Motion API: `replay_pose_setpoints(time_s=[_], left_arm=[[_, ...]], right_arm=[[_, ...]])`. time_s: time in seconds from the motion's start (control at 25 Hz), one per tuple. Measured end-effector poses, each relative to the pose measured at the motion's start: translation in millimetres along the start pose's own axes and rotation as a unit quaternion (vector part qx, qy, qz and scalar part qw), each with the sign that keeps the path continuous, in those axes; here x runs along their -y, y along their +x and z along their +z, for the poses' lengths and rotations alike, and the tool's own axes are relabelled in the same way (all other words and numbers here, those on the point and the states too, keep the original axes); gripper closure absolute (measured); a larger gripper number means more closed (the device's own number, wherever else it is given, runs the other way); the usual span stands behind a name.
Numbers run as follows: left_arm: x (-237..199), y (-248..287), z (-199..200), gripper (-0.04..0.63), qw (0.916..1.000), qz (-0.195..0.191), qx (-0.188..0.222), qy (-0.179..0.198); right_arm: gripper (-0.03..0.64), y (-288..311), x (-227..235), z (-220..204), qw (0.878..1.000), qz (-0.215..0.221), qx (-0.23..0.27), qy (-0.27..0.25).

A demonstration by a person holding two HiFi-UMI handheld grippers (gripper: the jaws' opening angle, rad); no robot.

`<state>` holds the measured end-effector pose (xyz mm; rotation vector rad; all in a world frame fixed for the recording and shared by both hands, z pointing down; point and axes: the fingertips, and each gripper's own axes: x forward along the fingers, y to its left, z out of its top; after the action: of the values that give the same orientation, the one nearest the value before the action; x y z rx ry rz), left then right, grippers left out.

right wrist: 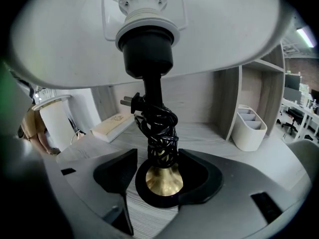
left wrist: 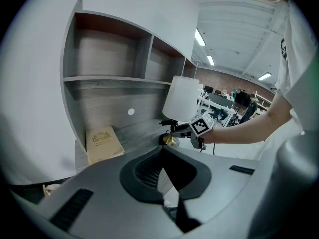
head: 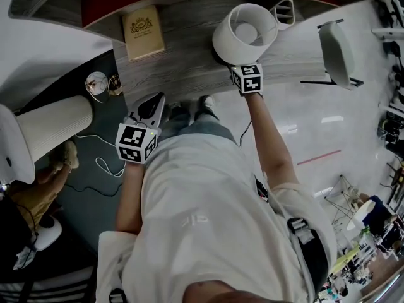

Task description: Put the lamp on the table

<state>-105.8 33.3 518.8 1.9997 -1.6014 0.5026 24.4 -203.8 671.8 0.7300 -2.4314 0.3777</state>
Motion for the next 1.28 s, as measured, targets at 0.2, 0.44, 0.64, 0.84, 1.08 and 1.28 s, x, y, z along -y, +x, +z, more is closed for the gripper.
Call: replay_pose_setpoints(time_s=[0.2, 0.44, 0.64, 0.84, 1.08, 1.28], left_arm=[[1, -1, -2, 0.581, 1.0000, -0.007, 0.001, 0.003], [4, -1, 0, 0.581, 0.9997, -0.021, 0.004, 0.008], [6, 1, 5, 0.581, 0.9993, -0.035, 0.007, 0.015], [3, 6, 10, 0.581, 0.9985, -0.050, 0.012, 0.019], [1, 20, 19, 0.581, 0.9970, -0.072, 0.016, 0.024], [-1, 31, 30, 0.581, 0.9953, -0.090, 0.023, 0.028]], right_arm=[[0.351, -5, 1, -12, 1.000, -0.010, -0.025, 0.006], [0.350, -11, -1, -21, 0.998, -0.013, -0.056, 0.012], [0.350, -27, 1, -30, 0.996, -0.033, -0.072, 0.026], [0.377, -50, -1, -34, 0.994, -0.054, -0.082, 0.043], [0.464, -81, -8, -23, 0.993, -0.070, -0.079, 0.055], [0.555, -107, -20, -3, 0.994, -0.072, -0.054, 0.069]])
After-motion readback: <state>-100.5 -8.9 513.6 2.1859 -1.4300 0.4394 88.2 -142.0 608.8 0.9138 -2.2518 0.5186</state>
